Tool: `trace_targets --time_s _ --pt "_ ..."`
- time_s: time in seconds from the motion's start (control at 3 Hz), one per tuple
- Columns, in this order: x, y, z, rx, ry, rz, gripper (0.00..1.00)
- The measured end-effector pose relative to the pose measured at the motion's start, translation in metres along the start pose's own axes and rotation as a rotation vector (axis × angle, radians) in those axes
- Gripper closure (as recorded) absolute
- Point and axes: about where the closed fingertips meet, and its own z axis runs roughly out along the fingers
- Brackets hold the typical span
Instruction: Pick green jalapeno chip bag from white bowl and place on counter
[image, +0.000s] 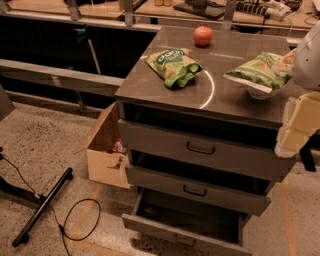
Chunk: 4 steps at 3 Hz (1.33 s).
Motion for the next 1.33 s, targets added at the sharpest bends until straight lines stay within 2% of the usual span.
trace_targets --time_s 0.33,0.67,1.0,1.33 --pt "0.0 0.0 0.0 0.0 0.0 0.0 0.0" --pt "0.016 -0.012 0.004 0.049 -0.037 0.053 0.0" --pt "0.047 -0.036 0.01 0.139 -0.064 0.125 0.0" --pt "0.075 -0.077 0.012 0.276 -0.085 0.174 0.0"
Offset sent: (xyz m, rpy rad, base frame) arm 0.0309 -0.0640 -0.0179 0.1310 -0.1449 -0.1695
